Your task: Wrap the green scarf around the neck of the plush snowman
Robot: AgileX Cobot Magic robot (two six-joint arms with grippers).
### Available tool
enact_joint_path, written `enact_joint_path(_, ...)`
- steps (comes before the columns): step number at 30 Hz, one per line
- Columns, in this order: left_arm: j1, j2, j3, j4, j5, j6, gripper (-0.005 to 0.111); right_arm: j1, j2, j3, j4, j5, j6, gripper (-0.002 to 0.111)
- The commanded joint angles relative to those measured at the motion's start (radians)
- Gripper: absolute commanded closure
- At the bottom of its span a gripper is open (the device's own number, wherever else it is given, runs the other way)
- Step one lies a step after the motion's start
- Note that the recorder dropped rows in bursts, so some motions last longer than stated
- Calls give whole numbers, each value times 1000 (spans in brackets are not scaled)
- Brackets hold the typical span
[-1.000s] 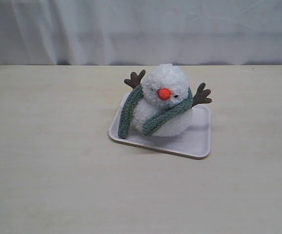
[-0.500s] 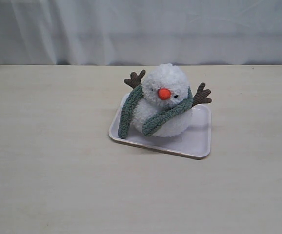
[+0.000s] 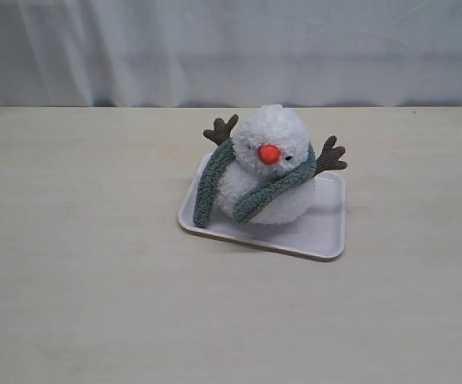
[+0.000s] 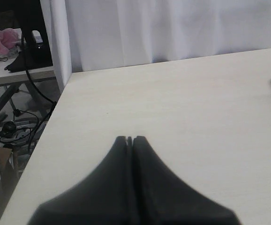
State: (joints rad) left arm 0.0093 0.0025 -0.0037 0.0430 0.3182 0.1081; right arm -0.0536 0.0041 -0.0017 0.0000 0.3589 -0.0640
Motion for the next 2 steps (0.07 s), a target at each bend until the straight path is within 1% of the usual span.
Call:
enact_joint_path(1,-6,-3,4,-1,-9,-1,107,-2,-4,2,-7,-12,-4,104)
enact_joint_path(2,-6,-3,4,-1,-9,-1,107,-2,-4,2,-7,-12,-4,104)
